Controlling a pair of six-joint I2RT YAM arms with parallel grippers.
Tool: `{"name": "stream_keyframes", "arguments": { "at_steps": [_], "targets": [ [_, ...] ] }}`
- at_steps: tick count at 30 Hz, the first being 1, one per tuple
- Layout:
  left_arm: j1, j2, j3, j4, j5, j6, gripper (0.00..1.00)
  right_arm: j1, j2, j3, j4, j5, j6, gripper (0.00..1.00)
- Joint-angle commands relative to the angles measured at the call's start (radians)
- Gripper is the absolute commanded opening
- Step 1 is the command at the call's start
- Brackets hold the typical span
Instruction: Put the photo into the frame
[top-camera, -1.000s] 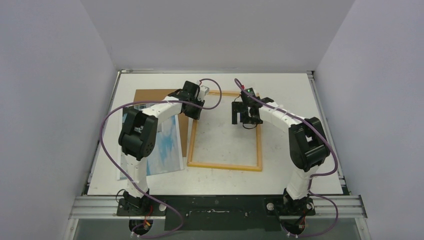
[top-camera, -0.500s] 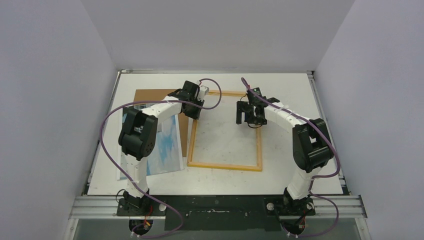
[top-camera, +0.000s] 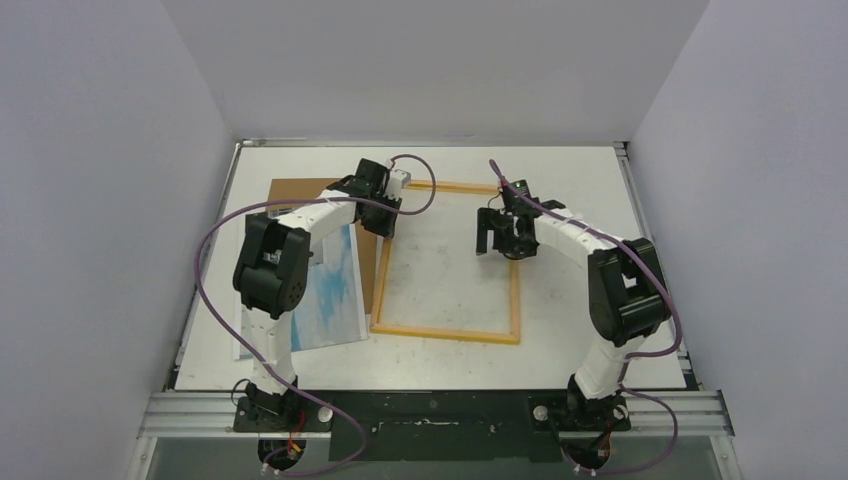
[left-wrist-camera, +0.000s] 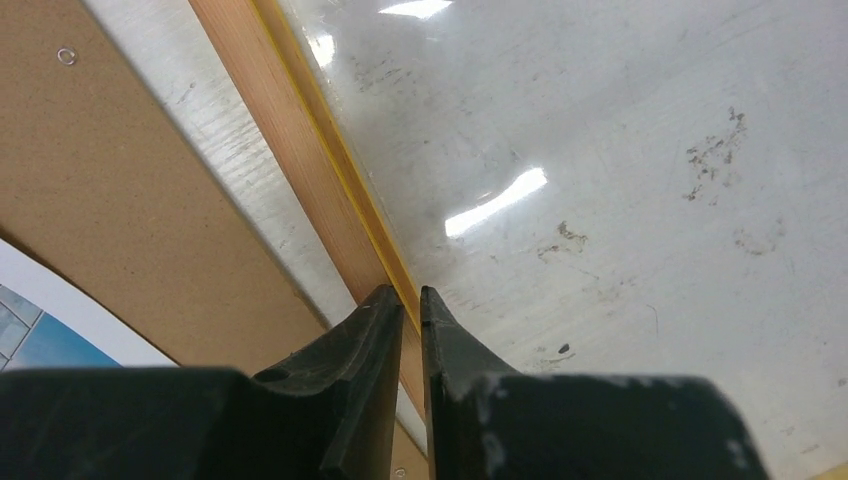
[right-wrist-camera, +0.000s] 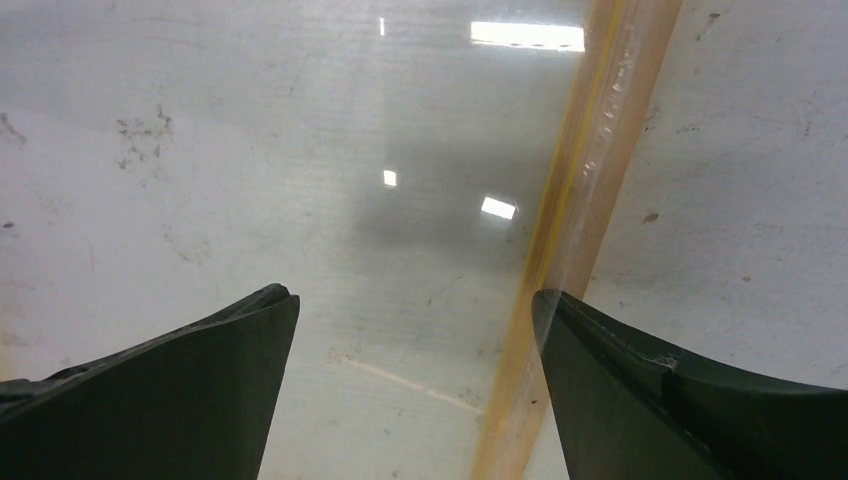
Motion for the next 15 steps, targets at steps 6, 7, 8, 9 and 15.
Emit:
{"name": "stream_keyframes", "arguments": {
  "at_steps": [6, 7, 8, 9, 15],
  "targets": [
    [0.071, -0.010, 0.008, -0.116, 0.020, 0.010, 0.11, -0.034, -0.131, -0.031, 0.087, -0.168, 0.030, 0.90],
    [0.073, -0.008, 0.007, -0.117, 0.021, 0.011, 0.10, -0.036, -0.134, -0.037, 0.095, -0.180, 0.035, 0.90],
    [0.076, -0.009, 0.005, -0.117, 0.022, 0.011, 0.10, -0.037, -0.136, -0.041, 0.101, -0.187, 0.038, 0.90],
    [0.078, -0.008, 0.002, -0.116, 0.022, 0.010, 0.10, -0.040, -0.137, -0.045, 0.103, -0.189, 0.040, 0.90],
    [0.083, -0.011, -0.006, -0.109, 0.028, 0.012, 0.09, -0.044, -0.119, -0.063, 0.119, -0.196, 0.048, 0.90]
  ]
}}
